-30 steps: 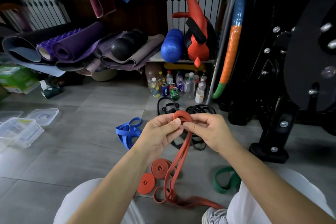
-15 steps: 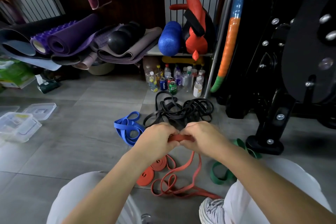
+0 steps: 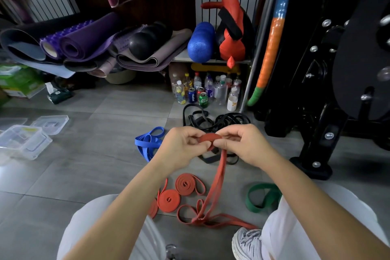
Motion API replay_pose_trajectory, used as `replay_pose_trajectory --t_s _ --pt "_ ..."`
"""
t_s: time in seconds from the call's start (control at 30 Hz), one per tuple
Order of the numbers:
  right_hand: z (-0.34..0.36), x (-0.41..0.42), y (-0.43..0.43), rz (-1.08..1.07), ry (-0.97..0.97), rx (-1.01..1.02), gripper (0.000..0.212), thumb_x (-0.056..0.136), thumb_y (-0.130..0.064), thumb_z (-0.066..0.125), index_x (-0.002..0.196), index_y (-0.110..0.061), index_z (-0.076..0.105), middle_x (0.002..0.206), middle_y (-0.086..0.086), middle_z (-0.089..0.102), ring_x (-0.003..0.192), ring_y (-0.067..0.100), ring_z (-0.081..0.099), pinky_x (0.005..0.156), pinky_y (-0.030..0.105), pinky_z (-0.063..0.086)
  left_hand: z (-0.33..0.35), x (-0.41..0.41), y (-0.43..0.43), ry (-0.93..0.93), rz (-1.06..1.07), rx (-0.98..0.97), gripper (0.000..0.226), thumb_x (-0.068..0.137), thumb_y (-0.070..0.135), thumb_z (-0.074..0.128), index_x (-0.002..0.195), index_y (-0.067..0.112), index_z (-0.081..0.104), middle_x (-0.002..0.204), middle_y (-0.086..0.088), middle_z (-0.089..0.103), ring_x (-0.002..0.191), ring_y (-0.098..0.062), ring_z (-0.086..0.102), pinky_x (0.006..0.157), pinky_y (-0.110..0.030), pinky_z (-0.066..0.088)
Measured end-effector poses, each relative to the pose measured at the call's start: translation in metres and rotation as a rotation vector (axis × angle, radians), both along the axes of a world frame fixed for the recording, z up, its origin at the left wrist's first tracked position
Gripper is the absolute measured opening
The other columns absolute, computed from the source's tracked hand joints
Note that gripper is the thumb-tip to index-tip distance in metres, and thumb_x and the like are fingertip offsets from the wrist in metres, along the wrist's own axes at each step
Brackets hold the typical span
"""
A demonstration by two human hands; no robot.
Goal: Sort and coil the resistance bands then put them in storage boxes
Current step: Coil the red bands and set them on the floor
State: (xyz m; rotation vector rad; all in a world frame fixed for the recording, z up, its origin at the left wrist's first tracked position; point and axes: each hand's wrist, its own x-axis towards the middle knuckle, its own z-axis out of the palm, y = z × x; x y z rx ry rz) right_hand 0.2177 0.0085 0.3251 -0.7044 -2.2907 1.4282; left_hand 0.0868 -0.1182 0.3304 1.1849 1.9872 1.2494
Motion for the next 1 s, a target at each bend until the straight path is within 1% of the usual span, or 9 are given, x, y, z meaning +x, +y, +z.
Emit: replay_pose_trajectory --t_s 0.1,0.23,0.3,0.4,0.53,0.7,0.8,0.87,1.0 --pt "0.004 -0.001 -0.003 -0.003 0.087 -0.167 0.016 0.076 -0.004 0.073 0.091 -0.009 0.07 0.087 0.012 0.072 0.077 0.014 0.068 0.079 0.024 0.055 0.003 0.0 0.001 -0.207 0.022 0.145 0.025 0.082 0.01 0.07 0.076 0.034 0.074 0.079 -0.007 0.074 0.073 -0.019 0.068 0.074 -0.031 0.056" --pt "0.004 -0.002 -0.01 0.013 0.225 -0.317 0.017 0.077 0.002 0.069 0.087 -0.012 0.07 0.074 -0.003 0.072 0.07 0.006 0.068 0.07 0.017 0.054 0.003 0.004 0.001 -0.578 -0.011 0.276 0.012 0.077 0.018 0.068 0.084 0.023 0.077 0.086 -0.003 0.074 0.079 -0.011 0.068 0.069 -0.018 0.054" --pt "0.003 -0.004 -0.012 0.006 0.258 -0.282 0.021 0.079 0.004 0.068 0.086 -0.016 0.069 0.072 -0.006 0.071 0.068 0.005 0.068 0.068 0.016 0.054 0.002 0.003 0.001 -0.628 -0.001 0.267 0.011 0.077 0.016 0.068 0.084 0.02 0.076 0.085 -0.002 0.074 0.078 -0.011 0.068 0.068 -0.017 0.054" --pt "-0.005 -0.003 -0.007 -0.023 0.161 -0.081 0.021 0.079 -0.003 0.071 0.083 -0.024 0.071 0.065 -0.009 0.068 0.058 -0.001 0.062 0.061 0.017 0.052 -0.002 0.004 0.005 -0.307 0.046 0.134 0.017 0.083 0.008 0.068 0.087 0.024 0.07 0.081 0.0 0.072 0.075 -0.015 0.066 0.07 -0.022 0.055" --pt "-0.016 -0.002 -0.003 -0.036 -0.128 0.396 0.009 0.077 -0.028 0.07 0.084 -0.023 0.074 0.059 -0.002 0.061 0.054 0.011 0.054 0.057 0.035 0.05 -0.008 0.006 0.007 0.234 0.029 -0.026 0.033 0.078 0.02 0.074 0.103 0.036 0.06 0.088 0.014 0.06 0.069 0.0 0.051 0.069 -0.013 0.043" --pt "-0.016 -0.001 -0.005 0.031 -0.238 0.477 0.015 0.076 -0.033 0.068 0.09 -0.028 0.073 0.062 -0.006 0.055 0.062 0.011 0.053 0.064 0.033 0.05 -0.01 0.003 0.005 0.44 -0.055 -0.117 0.013 0.08 0.02 0.071 0.092 0.025 0.07 0.08 0.009 0.057 0.071 -0.004 0.048 0.071 -0.025 0.042" --pt "-0.01 -0.001 -0.007 -0.028 -0.092 0.256 0.009 0.075 -0.021 0.075 0.084 -0.022 0.073 0.062 -0.01 0.061 0.058 0.005 0.055 0.066 0.03 0.051 -0.006 0.003 0.005 0.303 0.021 -0.034 0.012 0.081 0.018 0.071 0.089 0.026 0.07 0.085 0.001 0.067 0.074 -0.012 0.061 0.072 -0.029 0.05" --pt "-0.004 -0.001 -0.006 -0.039 0.015 0.07 0.013 0.075 -0.013 0.077 0.082 -0.022 0.072 0.072 -0.003 0.069 0.067 0.015 0.063 0.071 0.029 0.054 -0.002 0.003 0.005 0.099 0.079 0.058 0.02 0.082 0.013 0.07 0.082 0.032 0.067 0.082 -0.001 0.072 0.075 -0.018 0.067 0.071 -0.031 0.054" --pt "0.0 -0.001 -0.008 -0.025 0.09 -0.078 0.023 0.076 -0.006 0.075 0.078 -0.029 0.069 0.075 -0.006 0.071 0.073 0.013 0.068 0.078 0.028 0.056 0.001 0.002 0.005 -0.233 0.127 0.213 0.023 0.086 0.007 0.064 0.085 0.029 0.067 0.071 0.01 0.071 0.064 -0.004 0.062 0.06 -0.017 0.05"
